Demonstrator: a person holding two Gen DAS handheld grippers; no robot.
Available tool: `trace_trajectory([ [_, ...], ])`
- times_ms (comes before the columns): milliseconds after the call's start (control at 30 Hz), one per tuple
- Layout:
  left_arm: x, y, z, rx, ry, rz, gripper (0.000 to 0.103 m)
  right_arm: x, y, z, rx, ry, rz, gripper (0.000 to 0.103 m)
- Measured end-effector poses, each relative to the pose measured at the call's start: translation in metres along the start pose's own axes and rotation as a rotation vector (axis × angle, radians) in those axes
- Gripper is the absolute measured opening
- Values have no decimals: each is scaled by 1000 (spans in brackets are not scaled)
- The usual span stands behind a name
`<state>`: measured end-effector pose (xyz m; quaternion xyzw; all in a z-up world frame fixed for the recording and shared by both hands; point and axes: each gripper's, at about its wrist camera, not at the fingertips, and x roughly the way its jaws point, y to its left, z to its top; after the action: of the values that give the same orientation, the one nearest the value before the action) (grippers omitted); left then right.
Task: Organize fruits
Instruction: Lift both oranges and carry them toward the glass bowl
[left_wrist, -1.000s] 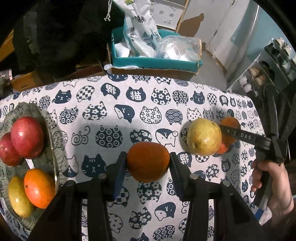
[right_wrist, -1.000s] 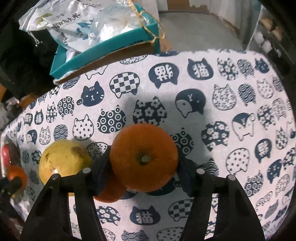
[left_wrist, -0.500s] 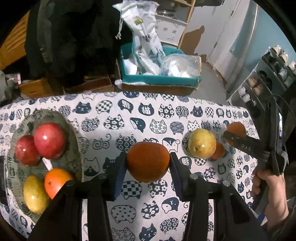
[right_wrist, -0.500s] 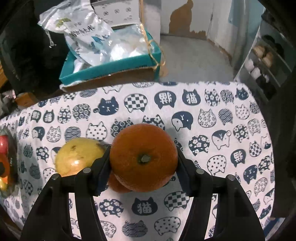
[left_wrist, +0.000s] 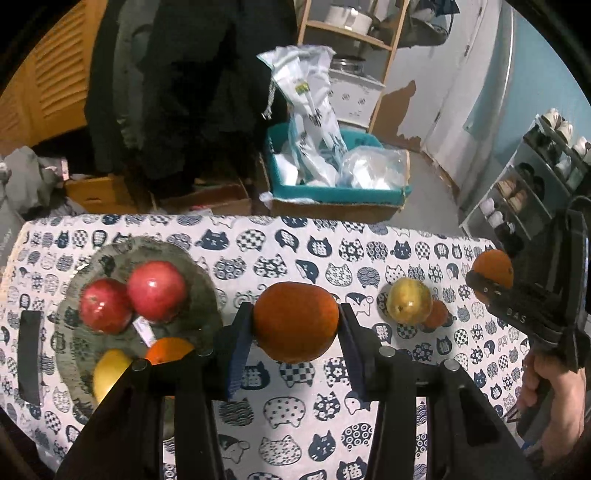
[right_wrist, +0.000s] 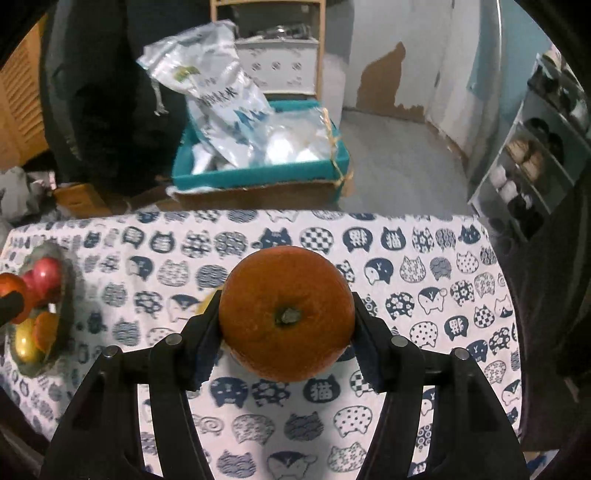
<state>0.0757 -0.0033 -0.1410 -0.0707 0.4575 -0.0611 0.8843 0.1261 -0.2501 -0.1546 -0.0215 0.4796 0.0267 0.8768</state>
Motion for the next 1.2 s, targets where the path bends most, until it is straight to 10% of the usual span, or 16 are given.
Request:
trace_trajectory([
  [1200,-60,131,-8,-173,-95,184,46,-42,197,21,-253,-64,298,63],
])
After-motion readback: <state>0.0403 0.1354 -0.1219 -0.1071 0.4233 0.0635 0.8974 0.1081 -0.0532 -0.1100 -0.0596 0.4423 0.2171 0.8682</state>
